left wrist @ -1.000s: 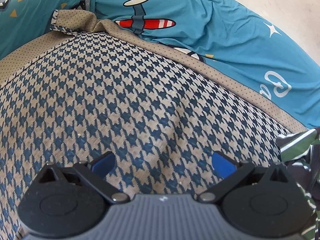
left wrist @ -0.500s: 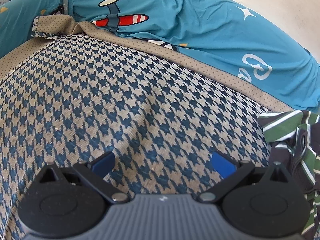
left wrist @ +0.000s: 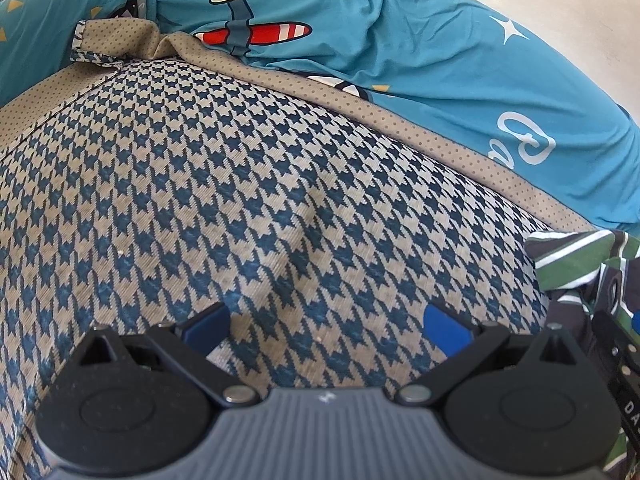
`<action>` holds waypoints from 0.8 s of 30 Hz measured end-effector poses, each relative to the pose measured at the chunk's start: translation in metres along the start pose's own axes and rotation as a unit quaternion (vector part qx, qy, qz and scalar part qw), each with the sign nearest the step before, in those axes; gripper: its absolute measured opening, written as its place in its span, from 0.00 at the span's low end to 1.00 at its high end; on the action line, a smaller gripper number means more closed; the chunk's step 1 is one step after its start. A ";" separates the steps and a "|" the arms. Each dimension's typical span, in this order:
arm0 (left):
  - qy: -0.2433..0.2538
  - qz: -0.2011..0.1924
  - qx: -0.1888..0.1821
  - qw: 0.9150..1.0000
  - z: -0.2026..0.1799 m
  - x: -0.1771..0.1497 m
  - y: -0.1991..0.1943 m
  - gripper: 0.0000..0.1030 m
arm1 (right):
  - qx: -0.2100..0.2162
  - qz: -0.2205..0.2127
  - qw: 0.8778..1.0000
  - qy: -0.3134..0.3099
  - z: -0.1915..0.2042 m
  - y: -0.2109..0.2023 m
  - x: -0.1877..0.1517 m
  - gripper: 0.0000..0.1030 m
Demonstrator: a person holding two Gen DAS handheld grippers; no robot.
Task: Fold clothes
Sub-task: 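Grasp the striped shirt fabric with the right gripper and lift it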
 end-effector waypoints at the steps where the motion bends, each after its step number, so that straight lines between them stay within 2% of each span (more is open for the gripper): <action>1: -0.001 0.000 0.000 1.000 0.000 0.000 0.000 1.00 | -0.005 0.001 1.000 -0.004 0.000 0.003 0.000 0.52; 6: -0.003 0.003 -0.002 1.000 0.001 0.000 0.000 1.00 | -0.023 0.013 1.000 0.005 -0.006 0.016 -0.003 0.42; 8: -0.003 0.004 -0.002 1.000 0.002 0.000 0.001 1.00 | -0.027 0.019 0.999 0.020 -0.010 0.021 -0.004 0.34; 10: -0.003 0.005 -0.002 1.000 0.002 -0.001 0.001 1.00 | -0.031 0.026 0.999 0.034 -0.014 0.025 -0.005 0.21; 14: -0.001 0.006 -0.002 1.000 0.002 -0.002 0.001 1.00 | -0.029 0.034 0.997 0.066 -0.024 0.031 -0.007 0.13; 17: -0.003 0.006 -0.002 1.000 0.003 -0.001 0.001 1.00 | -0.015 0.031 0.996 0.083 -0.027 0.029 -0.006 0.07; 24: -0.009 -0.011 0.011 1.000 0.009 0.003 -0.006 1.00 | 0.089 0.007 0.985 0.147 -0.021 0.013 0.014 0.05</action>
Point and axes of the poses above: each gripper's, at about its wrist camera, not at the fingertips, and y roughly the way its jaws point, z to its left, x to its top, the point moved 4 cm from there along y, roughly the way its jaws point, and after that the axes turned 8 degrees about x, right-handed, at the moved point
